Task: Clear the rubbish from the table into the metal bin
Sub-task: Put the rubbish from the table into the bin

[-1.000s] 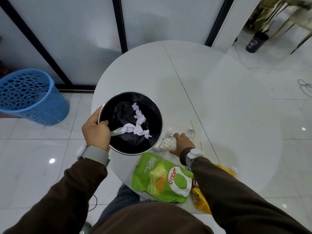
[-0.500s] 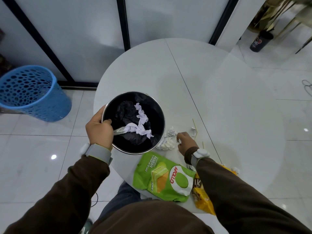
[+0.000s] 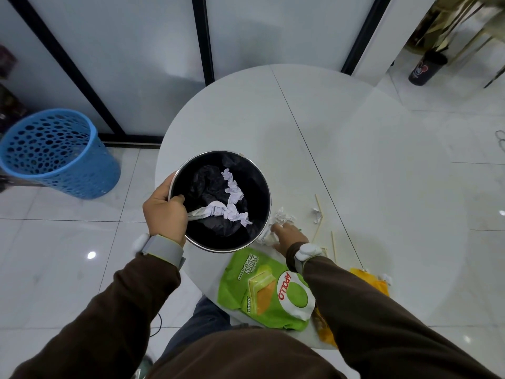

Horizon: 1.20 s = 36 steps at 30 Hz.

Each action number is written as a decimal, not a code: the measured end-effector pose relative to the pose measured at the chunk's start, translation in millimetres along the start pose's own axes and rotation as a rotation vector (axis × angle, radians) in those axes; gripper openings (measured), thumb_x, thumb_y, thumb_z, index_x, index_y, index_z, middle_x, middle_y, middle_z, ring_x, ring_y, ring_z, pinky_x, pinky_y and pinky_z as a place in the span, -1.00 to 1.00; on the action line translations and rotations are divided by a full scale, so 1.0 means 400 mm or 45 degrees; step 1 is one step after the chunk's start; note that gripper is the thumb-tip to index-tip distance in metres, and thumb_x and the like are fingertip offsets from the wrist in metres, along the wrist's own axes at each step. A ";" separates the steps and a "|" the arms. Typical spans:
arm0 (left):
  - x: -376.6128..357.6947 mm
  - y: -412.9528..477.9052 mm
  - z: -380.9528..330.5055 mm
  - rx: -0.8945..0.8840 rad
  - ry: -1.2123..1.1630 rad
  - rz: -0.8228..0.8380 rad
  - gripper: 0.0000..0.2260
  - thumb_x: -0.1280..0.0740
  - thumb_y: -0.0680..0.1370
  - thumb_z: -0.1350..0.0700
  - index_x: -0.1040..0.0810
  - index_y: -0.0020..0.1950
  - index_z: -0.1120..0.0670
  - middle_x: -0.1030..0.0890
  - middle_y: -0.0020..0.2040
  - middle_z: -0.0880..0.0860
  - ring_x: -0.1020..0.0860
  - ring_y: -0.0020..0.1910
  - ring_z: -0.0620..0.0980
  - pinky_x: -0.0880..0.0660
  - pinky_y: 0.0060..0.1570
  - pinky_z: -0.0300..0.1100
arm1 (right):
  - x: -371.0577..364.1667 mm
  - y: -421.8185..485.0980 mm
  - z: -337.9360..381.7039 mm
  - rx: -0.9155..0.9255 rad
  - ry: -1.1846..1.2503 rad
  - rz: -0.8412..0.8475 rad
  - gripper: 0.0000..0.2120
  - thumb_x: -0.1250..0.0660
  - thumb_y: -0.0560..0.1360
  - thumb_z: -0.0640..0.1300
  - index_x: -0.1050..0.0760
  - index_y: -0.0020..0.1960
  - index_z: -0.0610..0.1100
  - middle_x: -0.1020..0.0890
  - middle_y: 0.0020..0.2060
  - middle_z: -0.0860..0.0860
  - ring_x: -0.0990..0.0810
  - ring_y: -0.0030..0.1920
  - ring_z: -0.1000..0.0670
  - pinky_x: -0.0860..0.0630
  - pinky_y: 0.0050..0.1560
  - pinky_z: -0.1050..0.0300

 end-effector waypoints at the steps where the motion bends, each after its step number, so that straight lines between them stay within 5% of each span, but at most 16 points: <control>1: 0.000 -0.001 0.000 0.000 0.003 -0.001 -0.47 -0.23 0.49 0.45 -0.70 0.17 -0.10 -0.70 -0.02 -0.22 -0.65 0.02 -0.21 -0.59 0.14 -0.21 | -0.006 0.000 -0.007 -0.017 0.027 0.001 -0.60 -0.33 0.52 -0.09 -0.36 0.34 -0.01 -0.53 0.21 -0.15 -0.50 0.22 -0.22 -0.50 0.16 -0.06; 7: 0.002 -0.009 0.000 -0.009 0.017 -0.001 -0.49 -0.22 0.50 0.45 -0.69 0.22 -0.04 -0.69 0.05 -0.13 -0.63 0.05 -0.20 -0.59 0.18 -0.18 | -0.005 -0.043 -0.072 -0.094 0.207 -0.074 -0.72 -0.32 0.50 -0.08 -0.51 0.21 -0.05 -0.56 0.10 -0.13 -0.55 0.13 -0.21 -0.46 0.11 0.05; 11: -0.005 -0.011 0.009 0.013 -0.013 0.008 -0.46 -0.22 0.49 0.45 -0.70 0.15 -0.12 -0.70 0.04 -0.17 -0.65 0.06 -0.17 -0.59 0.21 -0.11 | 0.073 -0.091 -0.123 -0.178 0.422 -0.309 -0.83 -0.39 0.44 -0.15 -0.61 0.04 -0.08 -0.49 -0.07 -0.08 -0.56 0.01 -0.21 -0.42 0.00 0.11; 16: -0.019 -0.020 0.013 0.019 -0.035 0.023 -0.44 -0.22 0.48 0.45 -0.71 0.02 -0.21 -0.71 -0.02 -0.22 -0.66 0.07 -0.14 -0.59 0.23 -0.08 | 0.183 -0.161 -0.173 -0.261 0.644 -0.528 -0.87 -0.38 0.41 -0.18 -0.55 -0.12 0.04 -0.65 -0.15 0.02 -0.62 -0.08 -0.09 -0.51 -0.01 0.12; 18: -0.024 -0.021 0.015 0.013 -0.038 0.025 -0.45 -0.22 0.47 0.46 -0.72 0.06 -0.17 -0.71 0.00 -0.19 -0.67 0.09 -0.07 -0.59 0.24 -0.07 | 0.221 -0.190 -0.185 -0.315 0.780 -0.579 -0.84 -0.35 0.41 -0.22 -0.52 -0.15 0.05 -0.64 -0.28 0.14 -0.61 -0.20 -0.01 -0.51 -0.09 0.16; 20: -0.028 -0.026 0.013 -0.007 -0.034 0.032 -0.47 -0.22 0.47 0.46 -0.71 0.15 -0.08 -0.72 0.05 -0.09 -0.66 0.11 -0.04 -0.58 0.25 -0.08 | 0.278 -0.215 -0.175 -0.298 0.871 -0.662 -0.80 -0.35 0.42 -0.27 -0.53 -0.10 0.04 -0.63 -0.22 0.17 -0.58 -0.13 0.01 -0.42 -0.09 0.22; 23: -0.032 -0.035 0.007 -0.027 -0.022 0.040 -0.49 -0.21 0.48 0.46 -0.69 0.21 -0.01 -0.70 0.13 0.00 -0.64 0.16 0.00 -0.57 0.25 -0.11 | 0.377 -0.242 -0.124 -0.148 0.985 -0.768 -0.76 -0.42 0.39 -0.24 -0.53 -0.02 0.03 -0.62 -0.05 0.08 -0.59 0.00 0.01 -0.42 -0.03 0.27; 28: -0.036 -0.045 0.001 -0.054 0.012 0.055 -0.50 -0.22 0.48 0.45 -0.70 0.22 0.00 -0.71 0.13 0.01 -0.64 0.15 -0.02 -0.57 0.23 -0.15 | 0.560 -0.320 0.043 0.215 0.970 -1.038 -0.81 -0.38 0.46 0.06 -0.52 0.01 0.00 -0.52 -0.08 0.04 -0.52 -0.05 0.06 -0.44 0.01 0.21; 32: -0.033 -0.048 -0.004 -0.041 0.001 0.048 -0.49 -0.22 0.47 0.45 -0.70 0.20 -0.02 -0.71 0.13 -0.01 -0.64 0.15 -0.02 -0.57 0.24 -0.13 | 0.641 -0.373 0.224 0.654 0.885 -1.117 -0.78 -0.14 0.64 -0.11 -0.56 0.07 -0.13 -0.49 0.02 0.05 -0.51 0.10 -0.05 -0.46 0.13 0.03; 36: -0.028 -0.055 -0.017 -0.043 -0.026 0.035 -0.47 -0.21 0.47 0.46 -0.70 0.18 -0.05 -0.71 0.13 -0.02 -0.64 0.15 -0.02 -0.57 0.21 -0.15 | 0.619 -0.341 0.380 0.819 0.607 -0.975 -0.69 -0.10 0.63 -0.08 -0.50 0.26 -0.15 -0.48 0.15 -0.06 -0.46 0.21 -0.08 -0.41 0.28 -0.03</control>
Point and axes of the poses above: each hand's wrist, its own y-axis towards the middle knuckle, its own x-axis out of the back of the hand, z = x × y, the point moved 10 cm from there along y, towards the middle knuckle
